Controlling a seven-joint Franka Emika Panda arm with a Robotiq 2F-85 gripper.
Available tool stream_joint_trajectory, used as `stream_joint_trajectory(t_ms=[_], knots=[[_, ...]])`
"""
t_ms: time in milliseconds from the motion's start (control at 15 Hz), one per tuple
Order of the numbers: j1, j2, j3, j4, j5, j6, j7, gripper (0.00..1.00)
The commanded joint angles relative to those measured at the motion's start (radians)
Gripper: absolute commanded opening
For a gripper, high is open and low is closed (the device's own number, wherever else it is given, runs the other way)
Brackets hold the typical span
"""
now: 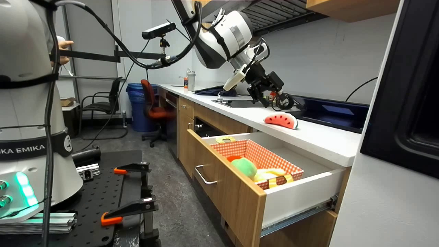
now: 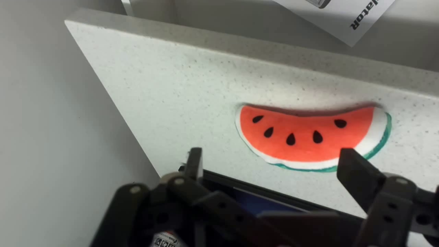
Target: Open the drawer on the right, remove the watermelon and green pear from the drawer and place them on the countertop, close the drawer
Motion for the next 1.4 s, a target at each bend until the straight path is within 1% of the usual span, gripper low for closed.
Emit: stream_joint_trajectory(t_ms=[0,267,533,600,800,1067,1333], knots=[[-0.024,-0.089,-0.007,-0.111,0.069,-0.033,-0.087,1.00],[-0.063,-0.113,-0.029,-0.172,0.174,-0.074,-0.167,1.00],[-0.108,-0.108,-0.061,-0.190,0.268,-0.093,-0.210,1.00],[-0.153,-0.105,-0.032,-0.190,0.300,-0.102,-0.223,1.00],[-0.191,-0.088,-0.036,-0.188,0.396,-0.108,-0.244,1.00],[-0.210,-0.073,-0.032,-0.204,0.569,-0.142,-0.301,1.00],[-0.204,-0.063,-0.038,-0.214,0.681,-0.175,-0.339,1.00]])
